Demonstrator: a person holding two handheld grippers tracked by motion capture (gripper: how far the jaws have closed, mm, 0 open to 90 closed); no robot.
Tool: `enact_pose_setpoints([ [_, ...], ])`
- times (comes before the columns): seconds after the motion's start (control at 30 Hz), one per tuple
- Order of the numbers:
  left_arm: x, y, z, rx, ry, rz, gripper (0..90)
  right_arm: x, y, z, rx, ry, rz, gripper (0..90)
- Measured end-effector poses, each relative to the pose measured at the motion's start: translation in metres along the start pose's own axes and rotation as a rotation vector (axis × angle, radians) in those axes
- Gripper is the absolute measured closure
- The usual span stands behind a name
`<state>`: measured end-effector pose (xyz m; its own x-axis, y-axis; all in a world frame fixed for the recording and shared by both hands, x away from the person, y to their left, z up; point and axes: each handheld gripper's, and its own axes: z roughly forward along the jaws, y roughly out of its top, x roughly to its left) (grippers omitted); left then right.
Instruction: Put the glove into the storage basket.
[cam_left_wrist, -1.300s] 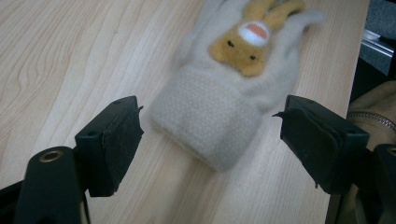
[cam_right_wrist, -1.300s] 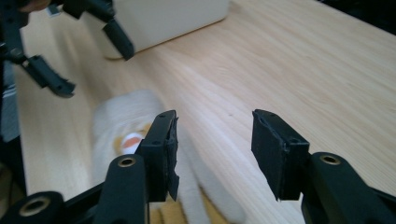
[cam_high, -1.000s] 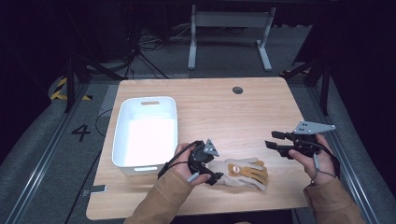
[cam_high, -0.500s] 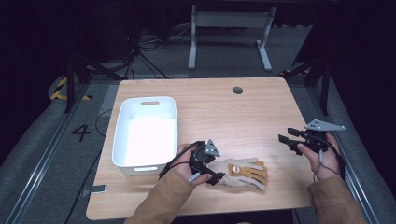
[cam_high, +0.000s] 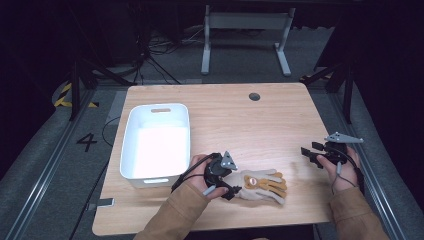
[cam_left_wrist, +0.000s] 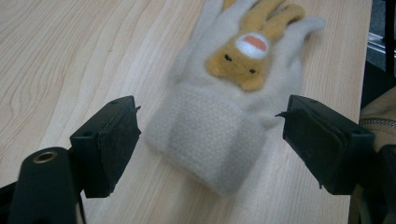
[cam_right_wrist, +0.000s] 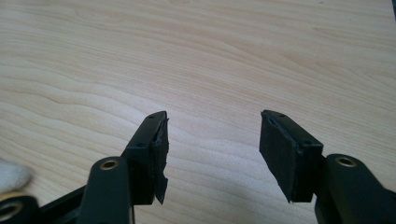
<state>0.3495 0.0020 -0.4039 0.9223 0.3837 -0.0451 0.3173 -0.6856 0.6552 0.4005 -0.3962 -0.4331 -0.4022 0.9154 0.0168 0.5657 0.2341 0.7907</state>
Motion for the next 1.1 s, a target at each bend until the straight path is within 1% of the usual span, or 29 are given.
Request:
enact_pose_setpoints([
  [0.07, 0.001, 0.0, 0.001, -0.004, -0.002, 0.0, 18.8, 0.0, -0.003, 0.003, 0.007, 0.003, -0.005, 42.7],
  [0.1, 0.001, 0.0, 0.002, 0.002, -0.004, -0.002, 18.8, 0.0, -0.004, 0.005, 0.016, 0.005, -0.005, 42.6],
  [0.13, 0.002, 0.0, 0.002, 0.017, -0.015, -0.013, 18.9, -0.001, -0.005, 0.007, 0.023, 0.007, -0.01, 42.6],
  [0.17, 0.003, 0.0, 0.002, 0.026, -0.022, -0.016, 19.4, 0.0, -0.006, 0.008, 0.026, 0.008, -0.006, 42.6],
  [0.27, 0.004, 0.002, 0.006, 0.012, -0.033, 0.001, 18.9, 0.0, -0.008, 0.009, 0.031, 0.02, -0.009, 42.7],
  [0.33, 0.005, 0.003, 0.01, 0.0, -0.036, 0.023, 18.0, 0.001, -0.01, 0.007, 0.031, 0.027, -0.008, 42.7],
  [0.43, 0.005, 0.005, 0.015, 0.004, -0.043, 0.032, 17.6, 0.001, -0.012, 0.002, 0.025, 0.026, -0.003, 42.7],
  [0.53, 0.005, 0.007, 0.02, -0.014, -0.061, 0.047, 17.2, -0.001, -0.014, -0.002, 0.022, 0.031, 0.006, 42.6],
  [0.6, 0.005, 0.007, 0.024, -0.023, -0.081, 0.052, 16.9, -0.002, -0.016, -0.004, 0.024, 0.03, 0.011, 42.7],
  [0.63, 0.005, 0.006, 0.026, -0.023, -0.093, 0.049, 16.9, -0.002, -0.016, -0.005, 0.024, 0.03, 0.013, 42.7],
  [0.7, 0.006, 0.004, 0.029, -0.04, -0.118, 0.038, 16.9, -0.003, -0.017, -0.006, 0.023, 0.033, 0.02, 42.6],
  [0.73, 0.007, 0.003, 0.031, -0.05, -0.123, 0.033, 16.9, -0.003, -0.017, -0.006, 0.021, 0.034, 0.019, 42.7],
  [0.77, 0.008, 0.002, 0.033, -0.061, -0.123, 0.036, 17.0, -0.004, -0.017, -0.006, 0.021, 0.035, 0.021, 42.7],
  [0.83, 0.009, 0.0, 0.037, -0.063, -0.115, 0.048, 16.9, -0.003, -0.017, -0.005, 0.02, 0.042, 0.021, 42.6],
  [0.9, 0.008, -0.002, 0.041, -0.054, -0.092, 0.048, 16.9, -0.002, -0.017, -0.005, 0.021, 0.046, 0.021, 42.6],
  [0.93, 0.008, -0.003, 0.042, -0.061, -0.09, 0.052, 16.8, -0.002, -0.017, -0.005, 0.024, 0.055, 0.026, 42.6],
  [1.0, 0.009, -0.004, 0.047, -0.077, -0.101, 0.058, 16.6, -0.001, -0.017, -0.004, 0.028, 0.061, 0.021, 42.7],
  [1.03, 0.008, -0.005, 0.049, -0.073, -0.107, 0.054, 16.6, -0.001, -0.017, -0.004, 0.028, 0.061, 0.021, 42.7],
  [1.1, 0.007, -0.006, 0.053, -0.076, -0.117, 0.062, 16.3, -0.001, -0.017, -0.004, 0.027, 0.062, 0.022, 42.6],
])
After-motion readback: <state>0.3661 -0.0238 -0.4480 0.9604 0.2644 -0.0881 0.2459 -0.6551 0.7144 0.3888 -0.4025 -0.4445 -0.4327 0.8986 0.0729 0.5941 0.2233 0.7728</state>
